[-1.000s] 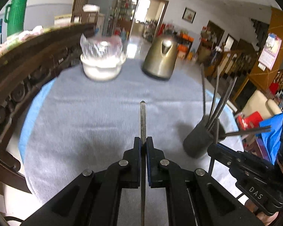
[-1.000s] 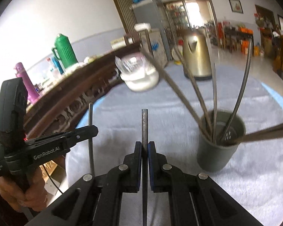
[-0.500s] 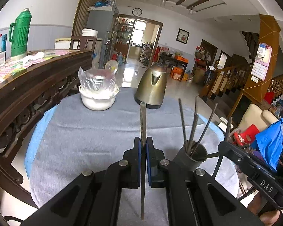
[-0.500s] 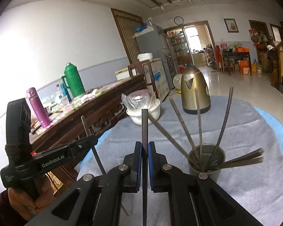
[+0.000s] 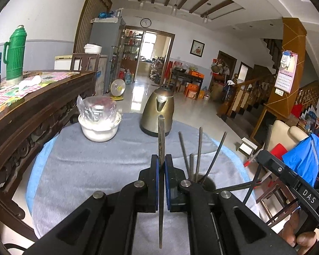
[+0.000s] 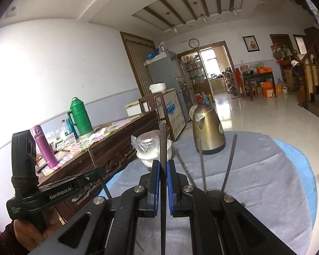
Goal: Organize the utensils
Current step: 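Carry both chopsticks over the grey cup and lower them in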
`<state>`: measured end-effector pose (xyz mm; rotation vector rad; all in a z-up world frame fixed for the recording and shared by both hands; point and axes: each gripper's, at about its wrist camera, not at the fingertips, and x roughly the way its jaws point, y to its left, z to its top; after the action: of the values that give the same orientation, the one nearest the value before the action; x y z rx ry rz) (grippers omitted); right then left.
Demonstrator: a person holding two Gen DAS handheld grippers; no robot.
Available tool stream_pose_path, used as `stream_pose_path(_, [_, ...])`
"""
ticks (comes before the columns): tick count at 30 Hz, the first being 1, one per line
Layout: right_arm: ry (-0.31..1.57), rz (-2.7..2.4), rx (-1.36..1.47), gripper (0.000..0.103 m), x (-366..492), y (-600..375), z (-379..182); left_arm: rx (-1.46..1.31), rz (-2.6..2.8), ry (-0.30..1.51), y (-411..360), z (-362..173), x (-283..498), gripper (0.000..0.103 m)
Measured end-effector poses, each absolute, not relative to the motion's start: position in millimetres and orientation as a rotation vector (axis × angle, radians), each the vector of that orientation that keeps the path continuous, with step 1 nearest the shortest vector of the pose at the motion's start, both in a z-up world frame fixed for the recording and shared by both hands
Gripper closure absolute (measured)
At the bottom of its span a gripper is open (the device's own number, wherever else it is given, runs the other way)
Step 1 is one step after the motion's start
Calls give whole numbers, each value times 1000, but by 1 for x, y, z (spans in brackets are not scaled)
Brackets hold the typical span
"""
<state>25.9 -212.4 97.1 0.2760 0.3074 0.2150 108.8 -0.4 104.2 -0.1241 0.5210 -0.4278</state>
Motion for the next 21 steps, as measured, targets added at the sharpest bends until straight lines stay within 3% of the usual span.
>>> stream_pose_path(21, [178, 207, 304, 96, 25, -261, 158, -55, -455, 421, -57, 157, 115, 98])
